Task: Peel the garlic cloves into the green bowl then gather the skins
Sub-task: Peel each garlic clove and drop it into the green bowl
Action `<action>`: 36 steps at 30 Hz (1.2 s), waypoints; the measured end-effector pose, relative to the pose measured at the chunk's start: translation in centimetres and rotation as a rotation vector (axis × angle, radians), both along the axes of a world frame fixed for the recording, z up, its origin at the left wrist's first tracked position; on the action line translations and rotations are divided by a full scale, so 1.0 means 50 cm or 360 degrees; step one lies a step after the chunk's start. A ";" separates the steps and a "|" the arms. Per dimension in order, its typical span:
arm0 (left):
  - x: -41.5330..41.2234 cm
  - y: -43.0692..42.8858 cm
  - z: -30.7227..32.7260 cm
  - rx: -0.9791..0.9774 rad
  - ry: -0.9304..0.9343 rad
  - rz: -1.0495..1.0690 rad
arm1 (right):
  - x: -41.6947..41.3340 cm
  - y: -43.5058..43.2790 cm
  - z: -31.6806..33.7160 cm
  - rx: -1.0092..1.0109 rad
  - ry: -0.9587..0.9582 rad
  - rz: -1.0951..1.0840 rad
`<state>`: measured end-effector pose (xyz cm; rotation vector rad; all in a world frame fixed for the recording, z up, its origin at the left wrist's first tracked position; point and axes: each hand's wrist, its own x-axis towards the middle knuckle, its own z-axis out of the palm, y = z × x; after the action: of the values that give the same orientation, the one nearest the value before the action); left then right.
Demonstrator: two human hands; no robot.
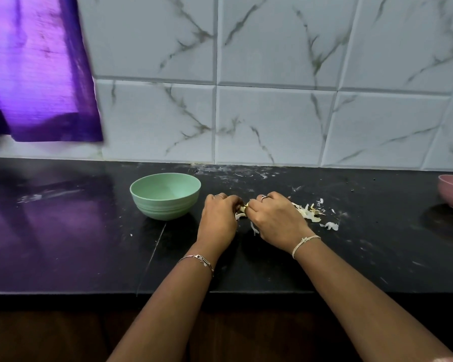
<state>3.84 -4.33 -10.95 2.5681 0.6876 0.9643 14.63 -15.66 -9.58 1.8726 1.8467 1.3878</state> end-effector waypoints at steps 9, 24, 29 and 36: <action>-0.001 0.000 0.000 0.0064 -0.0036 -0.0001 | 0.005 0.001 -0.008 0.0218 0.0094 -0.0075; 0.007 -0.012 0.014 -0.0292 -0.0425 -0.0291 | 0.008 -0.007 0.007 0.0769 0.2172 -0.0181; 0.003 -0.017 0.018 -0.0572 -0.0412 -0.0346 | 0.018 -0.003 0.000 0.0819 0.2414 -0.0046; -0.003 -0.015 0.025 -0.0755 -0.0485 -0.0323 | -0.008 -0.011 0.015 0.0838 0.3053 0.0372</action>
<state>3.70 -5.08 -9.72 1.9824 0.4872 0.9605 14.25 -16.19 -8.82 3.9488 2.1174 -0.6488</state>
